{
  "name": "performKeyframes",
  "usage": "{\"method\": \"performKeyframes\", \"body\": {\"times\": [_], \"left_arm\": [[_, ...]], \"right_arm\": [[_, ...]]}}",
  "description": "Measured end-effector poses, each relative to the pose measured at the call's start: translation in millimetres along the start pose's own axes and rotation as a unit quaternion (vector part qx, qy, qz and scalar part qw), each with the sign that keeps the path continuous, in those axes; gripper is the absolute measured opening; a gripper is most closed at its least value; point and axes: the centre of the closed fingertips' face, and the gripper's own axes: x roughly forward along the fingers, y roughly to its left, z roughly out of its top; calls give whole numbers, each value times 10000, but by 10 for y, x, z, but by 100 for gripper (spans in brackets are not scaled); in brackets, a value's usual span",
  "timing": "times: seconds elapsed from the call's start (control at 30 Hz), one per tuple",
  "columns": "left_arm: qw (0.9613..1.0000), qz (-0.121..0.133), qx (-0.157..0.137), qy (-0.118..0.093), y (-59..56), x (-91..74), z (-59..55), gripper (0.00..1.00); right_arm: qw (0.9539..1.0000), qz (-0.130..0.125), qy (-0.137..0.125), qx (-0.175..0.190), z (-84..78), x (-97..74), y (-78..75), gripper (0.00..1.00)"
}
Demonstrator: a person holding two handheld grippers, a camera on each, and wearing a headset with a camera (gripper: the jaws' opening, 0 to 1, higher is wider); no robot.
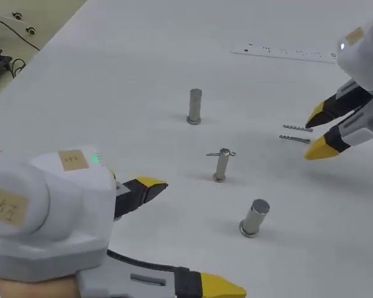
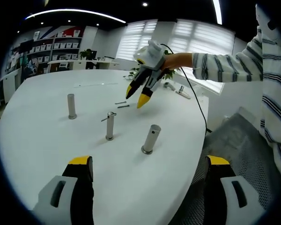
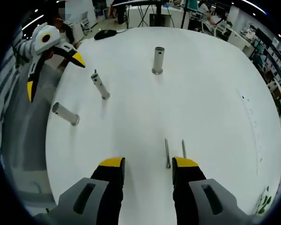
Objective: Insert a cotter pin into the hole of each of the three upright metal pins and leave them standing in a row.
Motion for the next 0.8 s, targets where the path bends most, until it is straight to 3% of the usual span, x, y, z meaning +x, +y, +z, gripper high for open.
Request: {"method": "performKeyframes", "body": {"times": [0.23, 0.43, 0.63, 0.8], "left_arm": [[10000, -8, -39, 22, -7, 8, -14, 99], [9999, 7, -143, 41, 0, 18, -23, 99], [9999, 12, -142, 56, 1, 30, -23, 98], [9999, 48, -147, 28, 19, 28, -11, 97]], "right_arm": [[9999, 101, 129, 21, -52, 132, -83, 36], [9998, -8, 196, 92, -66, 183, -189, 35], [9995, 91, 267, 107, -67, 227, -171, 29], [9995, 8, 321, 45, -60, 221, -203, 23]]}}
